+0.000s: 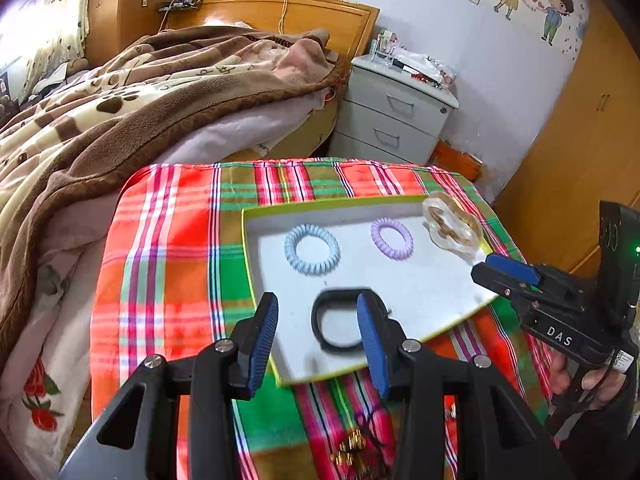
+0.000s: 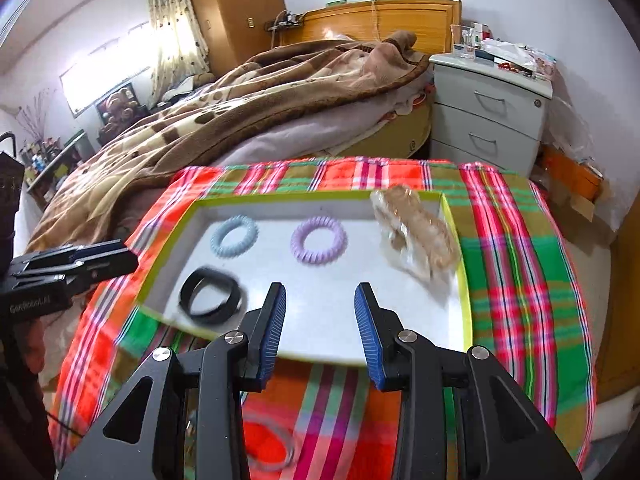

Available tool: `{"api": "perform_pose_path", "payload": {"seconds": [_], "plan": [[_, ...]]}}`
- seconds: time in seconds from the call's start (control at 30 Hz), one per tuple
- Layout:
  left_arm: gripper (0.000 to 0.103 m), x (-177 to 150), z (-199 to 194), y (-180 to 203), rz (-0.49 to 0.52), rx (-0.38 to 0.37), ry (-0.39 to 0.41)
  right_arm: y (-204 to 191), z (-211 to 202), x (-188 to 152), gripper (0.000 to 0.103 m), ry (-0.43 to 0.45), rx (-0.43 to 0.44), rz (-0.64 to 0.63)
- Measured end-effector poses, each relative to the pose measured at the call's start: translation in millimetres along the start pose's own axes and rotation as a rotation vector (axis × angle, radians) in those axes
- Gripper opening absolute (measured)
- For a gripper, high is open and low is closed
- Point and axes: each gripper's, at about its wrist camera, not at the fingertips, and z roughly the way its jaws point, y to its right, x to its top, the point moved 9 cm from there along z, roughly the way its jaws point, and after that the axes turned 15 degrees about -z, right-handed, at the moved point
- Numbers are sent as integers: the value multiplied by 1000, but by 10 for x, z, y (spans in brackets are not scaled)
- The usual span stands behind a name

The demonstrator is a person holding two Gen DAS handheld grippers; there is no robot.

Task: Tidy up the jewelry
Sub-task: 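Move the right gripper onto the white flower bracelet while the left gripper approaches the black beaded cord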

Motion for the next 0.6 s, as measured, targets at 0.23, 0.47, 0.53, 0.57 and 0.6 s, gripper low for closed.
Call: {"api": "perform_pose_path", "payload": {"seconds": [0.23,0.47,0.53,0.57,0.6], "plan": [[43,-278,-190,-124,-38,-15,2,-265,-180,-328,37,-14,64,-22],[43,-522,-317,-291,-80,-17,-5,-605,-176,-616,37,-54,124,-115],[43,-569,-348,-352,-89,-4,-3,-690,-186,-676,37,-50,152,-131],[43,-585,-357,-375,-95,-4,-4,-717,-179,-693,37,-54,158,-136],[43,-606,-364,-403,-103,-2,-8,-750,-163,-718,37,-62,160,-145]]}}
